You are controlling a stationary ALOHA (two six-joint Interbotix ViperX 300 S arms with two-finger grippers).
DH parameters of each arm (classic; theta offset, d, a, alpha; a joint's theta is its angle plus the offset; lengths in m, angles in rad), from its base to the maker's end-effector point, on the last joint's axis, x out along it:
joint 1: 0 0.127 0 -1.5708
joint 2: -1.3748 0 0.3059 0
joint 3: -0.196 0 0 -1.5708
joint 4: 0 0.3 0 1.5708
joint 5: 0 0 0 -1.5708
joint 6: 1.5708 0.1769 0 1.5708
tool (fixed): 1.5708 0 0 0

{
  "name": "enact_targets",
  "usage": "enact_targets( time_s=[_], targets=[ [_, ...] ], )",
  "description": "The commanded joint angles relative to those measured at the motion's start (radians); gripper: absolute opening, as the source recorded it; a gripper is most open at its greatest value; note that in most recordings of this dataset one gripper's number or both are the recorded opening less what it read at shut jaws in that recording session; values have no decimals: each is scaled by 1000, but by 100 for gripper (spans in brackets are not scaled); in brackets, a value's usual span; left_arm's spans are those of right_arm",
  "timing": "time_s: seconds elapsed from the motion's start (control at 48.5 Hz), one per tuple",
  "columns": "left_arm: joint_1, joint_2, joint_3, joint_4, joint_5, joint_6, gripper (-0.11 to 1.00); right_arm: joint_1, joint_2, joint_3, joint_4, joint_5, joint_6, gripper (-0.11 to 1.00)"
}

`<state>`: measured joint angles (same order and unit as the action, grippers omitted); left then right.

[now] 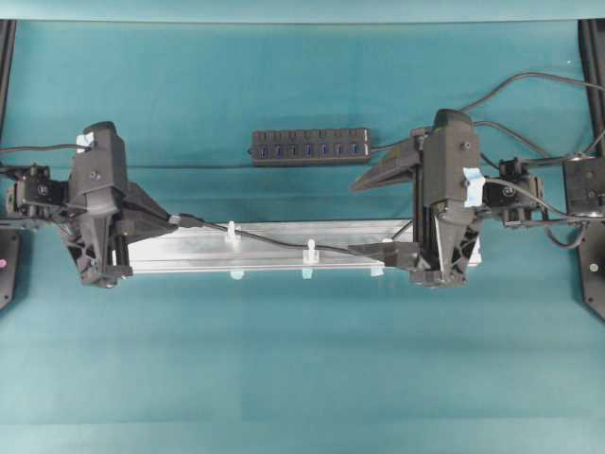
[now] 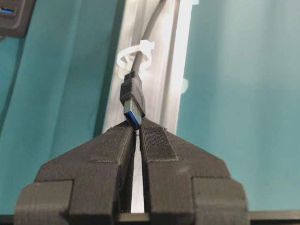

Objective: Pass the USB cable through three rings with both arms.

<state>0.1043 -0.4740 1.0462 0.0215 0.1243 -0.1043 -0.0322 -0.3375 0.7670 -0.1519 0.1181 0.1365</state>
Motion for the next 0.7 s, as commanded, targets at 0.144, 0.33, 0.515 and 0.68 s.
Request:
enact_targets(
  time_s=[0.144, 0.33, 0.515, 0.68],
  targets=[
    [-2, -8, -17, 2, -5, 0, 7, 3, -9, -9, 3, -8, 9, 78],
    [-2, -6, -17, 2, -5, 0, 7, 3, -8, -8, 2, -8, 11, 78],
    [-2, -8, -17, 2, -5, 0, 1, 3, -8, -9, 2, -9, 11, 78],
    [-3, -6, -17, 2, -5, 0, 1, 3, -8, -8, 2, -8, 11, 78]
  ],
)
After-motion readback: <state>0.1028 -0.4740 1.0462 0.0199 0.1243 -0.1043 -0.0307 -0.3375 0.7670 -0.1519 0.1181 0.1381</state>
